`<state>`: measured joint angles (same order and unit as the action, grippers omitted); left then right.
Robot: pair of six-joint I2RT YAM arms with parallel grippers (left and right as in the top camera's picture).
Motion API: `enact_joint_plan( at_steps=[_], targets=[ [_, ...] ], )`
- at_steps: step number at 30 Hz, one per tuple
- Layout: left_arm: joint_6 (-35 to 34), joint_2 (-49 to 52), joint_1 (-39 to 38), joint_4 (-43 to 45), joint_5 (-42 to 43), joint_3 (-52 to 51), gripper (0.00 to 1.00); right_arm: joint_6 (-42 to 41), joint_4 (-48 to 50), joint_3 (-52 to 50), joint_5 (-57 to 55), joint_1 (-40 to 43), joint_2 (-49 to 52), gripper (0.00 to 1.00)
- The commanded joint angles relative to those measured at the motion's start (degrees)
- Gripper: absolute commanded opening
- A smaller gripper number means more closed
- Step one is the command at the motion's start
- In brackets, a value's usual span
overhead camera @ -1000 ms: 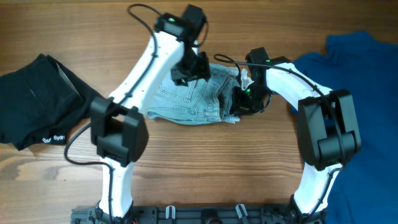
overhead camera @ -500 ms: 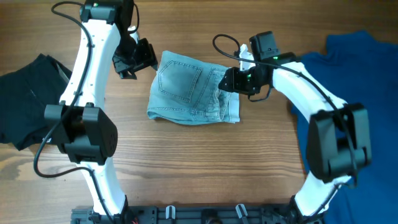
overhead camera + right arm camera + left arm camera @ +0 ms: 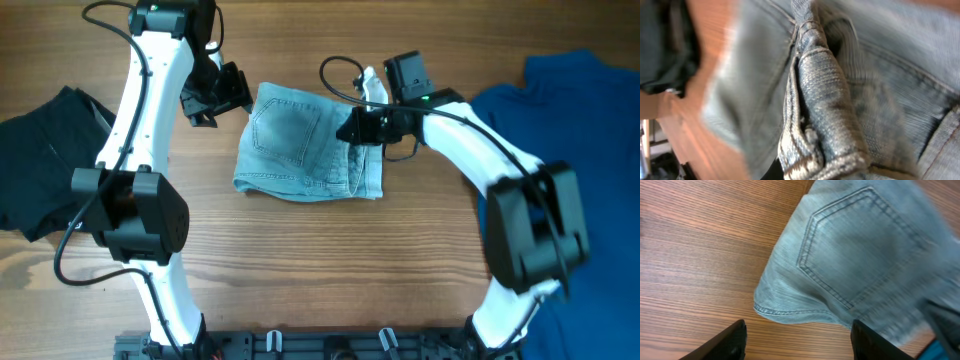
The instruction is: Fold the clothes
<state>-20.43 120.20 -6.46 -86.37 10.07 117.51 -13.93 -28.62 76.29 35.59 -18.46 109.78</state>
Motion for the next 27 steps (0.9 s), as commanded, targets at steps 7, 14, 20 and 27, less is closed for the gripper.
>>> enact_joint_plan(
  at_steps=[7,14,20,27],
  targets=[
    [0.7,-1.3,0.0,0.4,-2.3,1.1,0.69,1.9,-8.9,2.9,-19.7,-0.4,-8.3,0.12],
    [0.8,-1.3,0.0,0.6,-2.3,1.1,0.74,0.4,-20.3,2.9,-35.8,3.9,0.0,0.41],
    [0.7,-1.3,0.0,0.6,-2.3,1.1,0.77,6.3,-20.1,2.4,-17.8,5.3,-1.6,0.78],
    [0.7,-1.3,-0.1,0.6,-2.3,1.1,0.77,-5.5,-5.3,-4.9,-10.7,5.1,2.1,0.59]
  ],
)
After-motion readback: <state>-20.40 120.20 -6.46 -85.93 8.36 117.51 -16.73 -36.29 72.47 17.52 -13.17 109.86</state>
